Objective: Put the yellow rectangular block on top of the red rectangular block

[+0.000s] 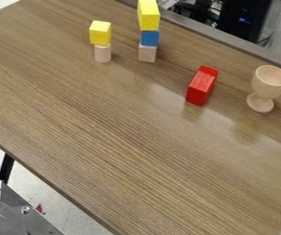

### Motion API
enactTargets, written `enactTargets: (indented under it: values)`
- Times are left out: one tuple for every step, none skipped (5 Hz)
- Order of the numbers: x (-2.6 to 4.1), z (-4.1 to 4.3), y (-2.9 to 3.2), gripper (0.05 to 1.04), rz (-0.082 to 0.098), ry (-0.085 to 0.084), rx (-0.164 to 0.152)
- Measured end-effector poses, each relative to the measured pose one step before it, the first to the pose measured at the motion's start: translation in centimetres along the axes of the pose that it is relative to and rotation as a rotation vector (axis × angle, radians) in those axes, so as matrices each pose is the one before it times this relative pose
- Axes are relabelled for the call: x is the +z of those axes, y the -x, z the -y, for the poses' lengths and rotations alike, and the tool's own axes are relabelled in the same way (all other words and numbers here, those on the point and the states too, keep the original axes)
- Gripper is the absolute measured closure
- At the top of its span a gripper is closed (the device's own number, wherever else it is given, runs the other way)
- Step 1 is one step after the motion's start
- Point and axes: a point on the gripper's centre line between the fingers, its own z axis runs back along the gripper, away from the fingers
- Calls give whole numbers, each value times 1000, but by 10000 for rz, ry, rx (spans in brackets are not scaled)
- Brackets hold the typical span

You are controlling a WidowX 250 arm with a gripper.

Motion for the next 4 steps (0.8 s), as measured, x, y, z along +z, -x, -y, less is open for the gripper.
enactTargets:
  values:
    - [-1604, 378, 318, 83, -407, -146, -110]
    - [-1138, 536, -345, 83, -187, 217, -50]
    - [-257, 650, -674, 83, 33, 375, -75]
    - [-866, 534, -585, 83, -58, 91, -72]
